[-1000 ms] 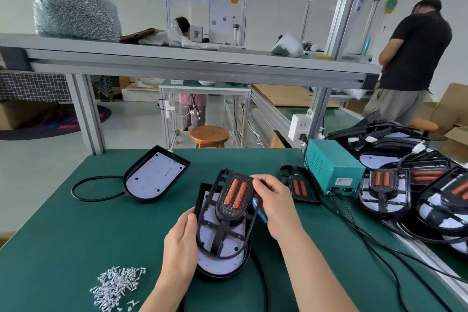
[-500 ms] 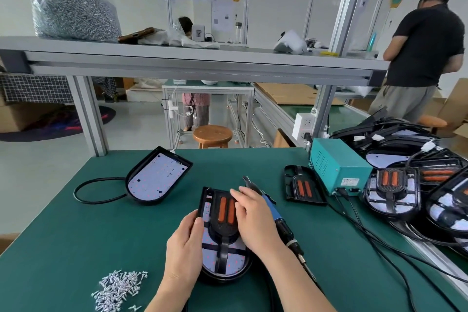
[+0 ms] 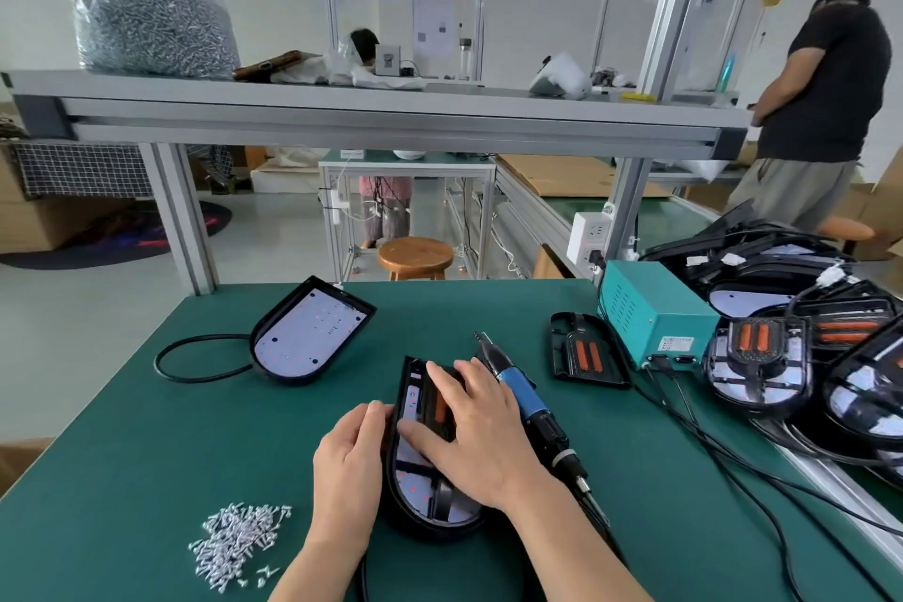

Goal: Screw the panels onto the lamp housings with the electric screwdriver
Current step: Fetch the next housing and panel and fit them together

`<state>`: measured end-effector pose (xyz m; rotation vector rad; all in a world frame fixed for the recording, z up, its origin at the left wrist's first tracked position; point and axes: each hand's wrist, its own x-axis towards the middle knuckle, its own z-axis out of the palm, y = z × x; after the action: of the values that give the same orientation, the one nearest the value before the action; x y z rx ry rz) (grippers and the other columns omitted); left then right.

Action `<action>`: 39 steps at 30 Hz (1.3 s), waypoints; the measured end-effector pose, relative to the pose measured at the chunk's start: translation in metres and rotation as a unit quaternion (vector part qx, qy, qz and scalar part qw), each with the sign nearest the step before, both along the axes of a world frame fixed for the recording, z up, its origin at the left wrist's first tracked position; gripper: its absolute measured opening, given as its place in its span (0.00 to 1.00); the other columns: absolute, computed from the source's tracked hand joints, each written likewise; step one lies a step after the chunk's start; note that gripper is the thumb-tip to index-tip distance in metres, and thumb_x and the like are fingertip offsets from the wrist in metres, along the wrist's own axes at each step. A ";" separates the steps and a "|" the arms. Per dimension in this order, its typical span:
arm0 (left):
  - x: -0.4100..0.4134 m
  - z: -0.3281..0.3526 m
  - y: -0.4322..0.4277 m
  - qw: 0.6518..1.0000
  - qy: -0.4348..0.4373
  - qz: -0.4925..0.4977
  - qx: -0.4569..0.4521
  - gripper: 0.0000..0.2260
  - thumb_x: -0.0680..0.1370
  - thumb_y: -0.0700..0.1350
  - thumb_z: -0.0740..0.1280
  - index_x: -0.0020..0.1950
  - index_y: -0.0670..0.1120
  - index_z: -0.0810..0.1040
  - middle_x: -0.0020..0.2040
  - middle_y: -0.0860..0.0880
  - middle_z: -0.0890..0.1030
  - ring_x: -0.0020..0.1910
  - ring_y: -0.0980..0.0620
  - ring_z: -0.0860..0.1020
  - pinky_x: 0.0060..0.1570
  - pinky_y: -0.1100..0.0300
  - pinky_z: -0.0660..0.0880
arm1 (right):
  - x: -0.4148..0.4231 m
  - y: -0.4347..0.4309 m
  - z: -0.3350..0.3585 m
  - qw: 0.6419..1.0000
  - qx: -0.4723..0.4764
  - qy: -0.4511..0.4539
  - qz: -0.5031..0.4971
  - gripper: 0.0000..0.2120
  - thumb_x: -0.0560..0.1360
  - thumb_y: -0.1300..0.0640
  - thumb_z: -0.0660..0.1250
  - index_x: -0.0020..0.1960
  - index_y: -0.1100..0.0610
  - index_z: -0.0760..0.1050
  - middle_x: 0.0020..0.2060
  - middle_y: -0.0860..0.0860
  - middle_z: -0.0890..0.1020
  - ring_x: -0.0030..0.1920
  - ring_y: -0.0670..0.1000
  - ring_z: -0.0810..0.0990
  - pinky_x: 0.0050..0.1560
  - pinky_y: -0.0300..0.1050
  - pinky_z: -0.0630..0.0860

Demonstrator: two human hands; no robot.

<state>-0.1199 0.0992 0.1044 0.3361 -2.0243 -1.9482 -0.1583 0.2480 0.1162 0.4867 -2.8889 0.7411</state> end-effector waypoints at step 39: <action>0.033 0.043 -0.090 0.774 -0.231 -0.124 -0.576 0.07 0.74 0.36 0.65 0.44 0.48 0.74 0.51 0.49 0.81 0.49 0.46 0.78 0.45 0.56 0.74 | 0.045 0.026 0.009 0.995 -0.063 -0.037 0.072 0.28 0.78 0.39 0.66 0.77 0.39 0.66 0.79 0.44 0.62 0.79 0.46 0.55 0.79 0.46 0.51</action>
<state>-0.0873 0.0096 0.1477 0.2318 -3.2327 -0.3660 -0.1137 0.2740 0.1252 0.6722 -2.8730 0.9767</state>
